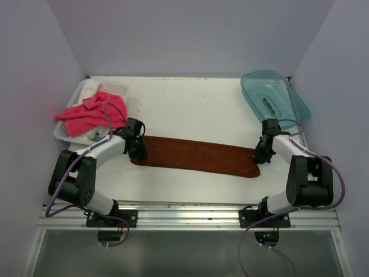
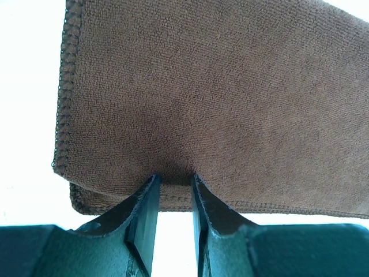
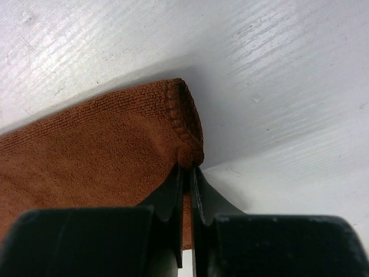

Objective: Roll the towels
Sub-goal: Fold the towel

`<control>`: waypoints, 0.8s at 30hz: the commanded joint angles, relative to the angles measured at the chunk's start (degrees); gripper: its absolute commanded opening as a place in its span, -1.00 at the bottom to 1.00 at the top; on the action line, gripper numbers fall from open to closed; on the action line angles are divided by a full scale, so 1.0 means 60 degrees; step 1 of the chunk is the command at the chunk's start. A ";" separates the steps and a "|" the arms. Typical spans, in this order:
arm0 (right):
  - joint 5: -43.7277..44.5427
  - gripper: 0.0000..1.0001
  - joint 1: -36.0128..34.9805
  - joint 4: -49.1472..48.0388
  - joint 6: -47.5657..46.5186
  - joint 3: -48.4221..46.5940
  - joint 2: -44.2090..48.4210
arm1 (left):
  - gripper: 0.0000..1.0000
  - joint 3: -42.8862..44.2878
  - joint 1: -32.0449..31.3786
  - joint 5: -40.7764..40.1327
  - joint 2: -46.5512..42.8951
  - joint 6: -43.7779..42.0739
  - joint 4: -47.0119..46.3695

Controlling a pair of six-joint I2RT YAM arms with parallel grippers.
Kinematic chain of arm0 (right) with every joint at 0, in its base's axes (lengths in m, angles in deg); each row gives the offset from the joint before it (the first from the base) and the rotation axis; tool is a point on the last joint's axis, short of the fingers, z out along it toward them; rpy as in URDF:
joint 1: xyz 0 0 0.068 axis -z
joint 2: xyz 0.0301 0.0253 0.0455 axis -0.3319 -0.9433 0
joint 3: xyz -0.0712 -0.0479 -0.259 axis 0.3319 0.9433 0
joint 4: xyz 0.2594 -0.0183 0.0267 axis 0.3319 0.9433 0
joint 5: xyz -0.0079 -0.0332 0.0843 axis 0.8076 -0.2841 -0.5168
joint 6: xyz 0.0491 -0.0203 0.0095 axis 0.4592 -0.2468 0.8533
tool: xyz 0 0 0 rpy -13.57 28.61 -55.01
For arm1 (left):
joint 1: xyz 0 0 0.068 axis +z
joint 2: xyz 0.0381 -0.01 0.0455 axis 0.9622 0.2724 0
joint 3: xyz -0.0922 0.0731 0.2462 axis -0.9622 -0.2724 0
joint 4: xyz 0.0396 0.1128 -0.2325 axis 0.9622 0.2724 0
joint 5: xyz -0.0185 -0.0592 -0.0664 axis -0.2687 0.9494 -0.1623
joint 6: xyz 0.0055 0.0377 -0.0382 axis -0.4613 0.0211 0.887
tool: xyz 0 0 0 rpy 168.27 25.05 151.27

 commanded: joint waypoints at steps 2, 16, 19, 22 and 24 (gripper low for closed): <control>0.0449 -1.00 0.0074 -0.0197 0.0079 0.0413 -0.0030 | -0.37 -0.0090 0.0093 -0.0038 -0.0065 -0.0178 -0.0296; 0.1753 -1.00 0.0235 0.2000 0.0343 -0.0639 0.3250 | -0.39 -0.0368 -0.0828 0.0752 0.0140 0.0569 -0.0999; 0.1929 -1.00 0.0249 0.2528 0.0256 -0.1138 0.3895 | -0.39 -0.0368 -0.1385 0.0840 0.0257 0.0833 -0.1160; 0.2222 -1.00 0.0249 0.3069 0.0095 -0.1826 0.4160 | -0.40 -0.0252 -0.1956 0.1001 0.0389 0.1125 -0.1307; 0.2442 -1.00 0.0235 0.3465 -0.0110 -0.2427 0.4175 | -0.40 -0.0017 -0.2498 0.1045 0.0477 0.1345 -0.1292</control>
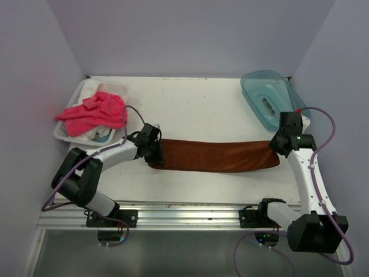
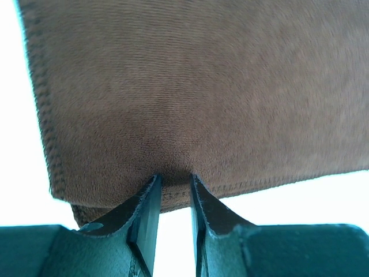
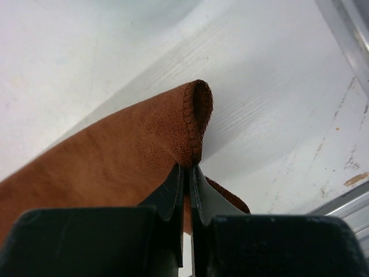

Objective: Roll the towels
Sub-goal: Fold the towel

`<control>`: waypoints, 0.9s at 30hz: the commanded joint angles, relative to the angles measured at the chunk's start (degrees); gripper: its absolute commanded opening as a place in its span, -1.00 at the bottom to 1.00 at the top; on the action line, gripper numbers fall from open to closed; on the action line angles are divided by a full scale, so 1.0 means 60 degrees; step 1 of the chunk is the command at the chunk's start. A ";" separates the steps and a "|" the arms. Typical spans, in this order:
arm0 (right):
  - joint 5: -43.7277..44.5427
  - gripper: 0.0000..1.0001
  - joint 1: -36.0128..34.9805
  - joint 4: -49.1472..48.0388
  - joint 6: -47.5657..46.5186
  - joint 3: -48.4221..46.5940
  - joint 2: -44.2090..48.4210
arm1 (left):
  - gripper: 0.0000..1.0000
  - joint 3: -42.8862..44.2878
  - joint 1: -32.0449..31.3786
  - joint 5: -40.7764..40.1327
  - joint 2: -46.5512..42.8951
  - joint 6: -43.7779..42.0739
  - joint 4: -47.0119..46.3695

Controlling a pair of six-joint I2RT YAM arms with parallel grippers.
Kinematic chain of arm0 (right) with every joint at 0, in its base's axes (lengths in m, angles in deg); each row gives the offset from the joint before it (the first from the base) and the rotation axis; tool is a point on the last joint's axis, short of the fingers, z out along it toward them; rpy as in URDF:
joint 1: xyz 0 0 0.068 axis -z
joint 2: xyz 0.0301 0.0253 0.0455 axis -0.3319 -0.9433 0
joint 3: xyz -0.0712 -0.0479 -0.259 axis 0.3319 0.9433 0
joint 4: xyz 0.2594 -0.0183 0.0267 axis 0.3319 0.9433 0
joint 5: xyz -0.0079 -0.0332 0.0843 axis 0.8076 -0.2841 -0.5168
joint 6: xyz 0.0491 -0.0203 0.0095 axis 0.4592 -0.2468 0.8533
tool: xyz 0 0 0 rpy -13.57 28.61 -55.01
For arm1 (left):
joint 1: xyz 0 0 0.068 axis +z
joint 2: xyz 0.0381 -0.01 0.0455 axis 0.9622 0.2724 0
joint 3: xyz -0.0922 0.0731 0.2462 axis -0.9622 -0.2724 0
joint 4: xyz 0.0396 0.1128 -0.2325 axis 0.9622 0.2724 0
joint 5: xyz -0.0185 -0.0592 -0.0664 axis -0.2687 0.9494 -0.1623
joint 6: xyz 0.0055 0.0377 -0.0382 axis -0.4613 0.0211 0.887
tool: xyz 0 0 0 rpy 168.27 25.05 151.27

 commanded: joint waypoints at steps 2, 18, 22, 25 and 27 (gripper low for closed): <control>0.0741 -1.00 0.0045 0.0975 -0.0355 -0.1399 0.0183 | -0.40 0.0438 -0.1115 0.0422 0.0298 0.0636 -0.0159; 0.0799 -1.00 -0.3819 0.1108 -0.0063 -0.4139 -0.1398 | -0.35 0.1510 0.0506 -0.0104 -0.1049 -0.0784 0.1570; 0.0946 -1.00 -0.5152 0.0785 0.0201 -0.4519 -0.2159 | -0.38 0.1290 0.0640 0.0071 -0.0567 -0.0639 0.1117; 0.1180 -1.00 -0.6266 0.0698 0.0332 -0.4987 -0.2892 | -0.42 0.1144 0.0640 0.0393 -0.0127 -0.0434 0.0750; 0.1210 -1.00 -0.6940 0.0639 0.0391 -0.5208 -0.3287 | -0.42 0.1026 0.0640 0.0481 0.0107 -0.0389 0.0545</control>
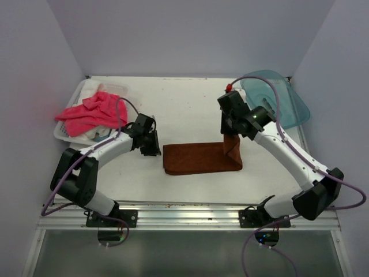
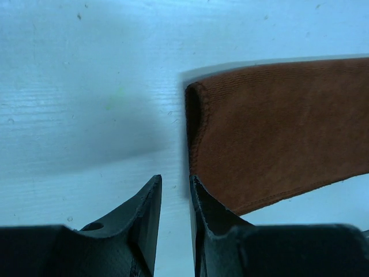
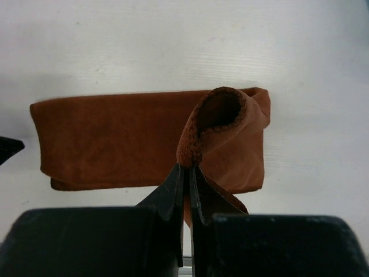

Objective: Roll the towels
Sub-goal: Fold the towel

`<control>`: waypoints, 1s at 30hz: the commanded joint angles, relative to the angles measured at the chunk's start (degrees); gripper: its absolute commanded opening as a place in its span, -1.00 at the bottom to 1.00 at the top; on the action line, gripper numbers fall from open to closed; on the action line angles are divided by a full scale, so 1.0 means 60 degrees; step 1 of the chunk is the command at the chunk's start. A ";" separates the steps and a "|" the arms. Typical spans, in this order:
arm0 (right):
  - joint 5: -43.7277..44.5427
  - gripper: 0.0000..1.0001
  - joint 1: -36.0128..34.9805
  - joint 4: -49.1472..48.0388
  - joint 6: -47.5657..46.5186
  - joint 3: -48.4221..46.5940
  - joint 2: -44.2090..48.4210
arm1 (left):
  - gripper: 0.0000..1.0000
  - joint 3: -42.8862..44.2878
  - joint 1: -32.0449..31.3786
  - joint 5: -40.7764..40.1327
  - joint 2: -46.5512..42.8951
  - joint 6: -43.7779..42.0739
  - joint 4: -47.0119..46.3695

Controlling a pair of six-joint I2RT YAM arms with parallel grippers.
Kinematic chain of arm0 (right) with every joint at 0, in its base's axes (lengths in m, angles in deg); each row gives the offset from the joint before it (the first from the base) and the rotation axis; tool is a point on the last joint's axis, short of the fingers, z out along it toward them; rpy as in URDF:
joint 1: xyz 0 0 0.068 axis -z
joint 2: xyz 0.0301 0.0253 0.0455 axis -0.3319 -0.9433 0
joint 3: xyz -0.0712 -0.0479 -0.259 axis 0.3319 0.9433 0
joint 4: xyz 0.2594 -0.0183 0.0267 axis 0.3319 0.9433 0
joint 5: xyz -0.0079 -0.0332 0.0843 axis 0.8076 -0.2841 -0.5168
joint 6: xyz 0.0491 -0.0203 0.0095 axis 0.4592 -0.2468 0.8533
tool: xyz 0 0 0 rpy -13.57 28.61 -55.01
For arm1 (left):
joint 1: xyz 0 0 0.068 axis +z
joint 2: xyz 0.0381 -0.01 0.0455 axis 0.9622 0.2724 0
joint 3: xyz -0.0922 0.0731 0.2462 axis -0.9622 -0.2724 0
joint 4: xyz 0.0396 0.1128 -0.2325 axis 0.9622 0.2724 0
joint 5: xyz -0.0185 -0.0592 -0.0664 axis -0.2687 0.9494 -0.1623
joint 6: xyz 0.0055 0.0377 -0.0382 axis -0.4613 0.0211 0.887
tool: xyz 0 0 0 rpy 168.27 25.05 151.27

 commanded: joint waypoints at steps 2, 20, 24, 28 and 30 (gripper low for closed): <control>0.0405 -1.00 -0.1204 -0.0392 0.0322 -0.0981 -0.0933 | -0.42 -0.0278 0.0002 0.0329 0.0468 -0.0043 -0.0621; -0.0503 -1.00 -0.2818 -0.1037 0.0542 -0.2695 -0.4230 | -0.45 -0.0351 -0.0012 0.0724 0.1143 -0.0292 -0.0856; -0.0620 -1.00 -0.2980 -0.1081 0.0615 -0.2798 -0.4568 | -0.46 -0.0396 -0.0012 0.0798 0.1202 -0.0278 -0.0944; -0.0723 -1.00 -0.3082 -0.1213 0.0732 -0.2842 -0.4846 | -0.47 -0.0410 -0.0012 0.0783 0.1290 -0.0278 -0.0973; -0.0796 -1.00 -0.3126 -0.1242 0.0747 -0.2929 -0.4963 | -0.47 -0.0439 -0.0012 0.0797 0.1304 -0.0263 -0.1003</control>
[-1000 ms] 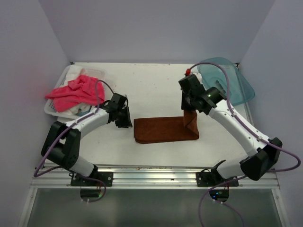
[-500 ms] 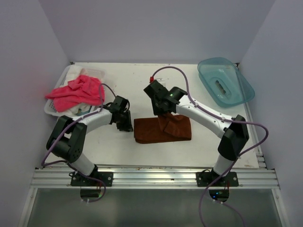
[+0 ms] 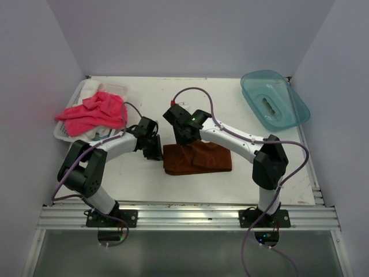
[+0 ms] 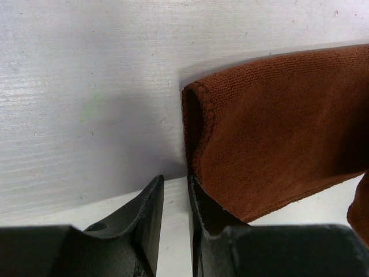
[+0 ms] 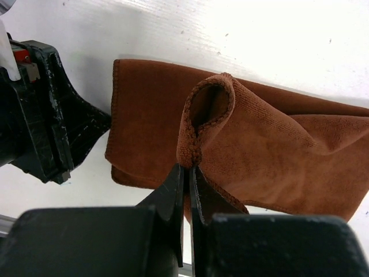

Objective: Roll the towels
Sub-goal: Fold the towel

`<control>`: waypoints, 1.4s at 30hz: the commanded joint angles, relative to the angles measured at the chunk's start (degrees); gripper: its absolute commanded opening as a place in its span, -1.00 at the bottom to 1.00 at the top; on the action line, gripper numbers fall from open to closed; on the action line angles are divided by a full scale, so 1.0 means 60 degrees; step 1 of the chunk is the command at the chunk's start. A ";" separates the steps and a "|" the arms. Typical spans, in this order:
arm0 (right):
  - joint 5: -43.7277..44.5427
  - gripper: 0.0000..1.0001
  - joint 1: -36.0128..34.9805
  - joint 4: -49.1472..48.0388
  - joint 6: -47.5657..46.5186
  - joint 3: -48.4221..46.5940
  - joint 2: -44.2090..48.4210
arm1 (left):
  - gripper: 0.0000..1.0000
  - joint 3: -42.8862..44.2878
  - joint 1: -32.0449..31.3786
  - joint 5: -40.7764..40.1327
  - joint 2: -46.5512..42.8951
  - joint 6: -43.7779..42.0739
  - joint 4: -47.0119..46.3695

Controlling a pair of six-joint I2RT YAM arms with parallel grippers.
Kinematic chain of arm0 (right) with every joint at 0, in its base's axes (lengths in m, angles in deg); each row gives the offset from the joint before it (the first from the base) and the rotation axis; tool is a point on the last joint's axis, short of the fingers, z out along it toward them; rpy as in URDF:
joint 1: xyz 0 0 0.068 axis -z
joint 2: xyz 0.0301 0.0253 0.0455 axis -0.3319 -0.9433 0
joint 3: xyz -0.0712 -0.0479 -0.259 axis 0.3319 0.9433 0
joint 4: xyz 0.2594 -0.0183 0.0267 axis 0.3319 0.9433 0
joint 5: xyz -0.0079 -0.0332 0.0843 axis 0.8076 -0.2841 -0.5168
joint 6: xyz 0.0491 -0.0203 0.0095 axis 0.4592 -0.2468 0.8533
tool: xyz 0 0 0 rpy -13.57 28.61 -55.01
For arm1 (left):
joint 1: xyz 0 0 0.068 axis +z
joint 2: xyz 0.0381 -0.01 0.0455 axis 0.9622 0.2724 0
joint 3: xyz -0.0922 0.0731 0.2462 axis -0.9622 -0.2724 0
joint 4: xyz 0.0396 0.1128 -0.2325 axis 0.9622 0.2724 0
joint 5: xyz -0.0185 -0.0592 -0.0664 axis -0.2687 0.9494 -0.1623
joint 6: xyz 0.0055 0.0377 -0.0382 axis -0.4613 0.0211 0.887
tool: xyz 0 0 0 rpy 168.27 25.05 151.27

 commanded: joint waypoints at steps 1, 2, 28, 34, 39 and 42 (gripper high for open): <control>-0.0159 -1.00 -0.0106 -0.0365 0.0244 -0.0540 -0.0159 | -0.47 -0.0094 -0.0016 0.0054 0.0197 -0.0176 -0.0300; -0.0173 -1.00 -0.0150 -0.0365 0.0244 -0.0584 -0.0232 | -0.47 -0.0094 -0.0016 0.0069 0.0212 -0.0176 -0.0300; -0.1066 -1.00 -0.0429 -0.0980 0.0332 -0.1258 -0.2194 | -0.49 -0.0196 -0.0016 -0.0062 0.0285 -0.0088 -0.0271; -0.1886 -0.55 -0.0429 -0.0907 0.0172 -0.1682 -0.2371 | -0.50 -0.0211 -0.0016 -0.0252 0.0183 -0.0044 -0.0081; -0.2108 -0.20 -0.0414 -0.0804 -0.0063 -0.1450 -0.1379 | -0.50 -0.0226 -0.0002 -0.0575 -0.0197 0.0000 0.0226; -0.1626 -0.14 -0.0326 -0.0760 -0.0151 -0.0939 -0.0718 | -0.50 -0.0036 0.0028 -0.0736 -0.0475 -0.0044 0.0577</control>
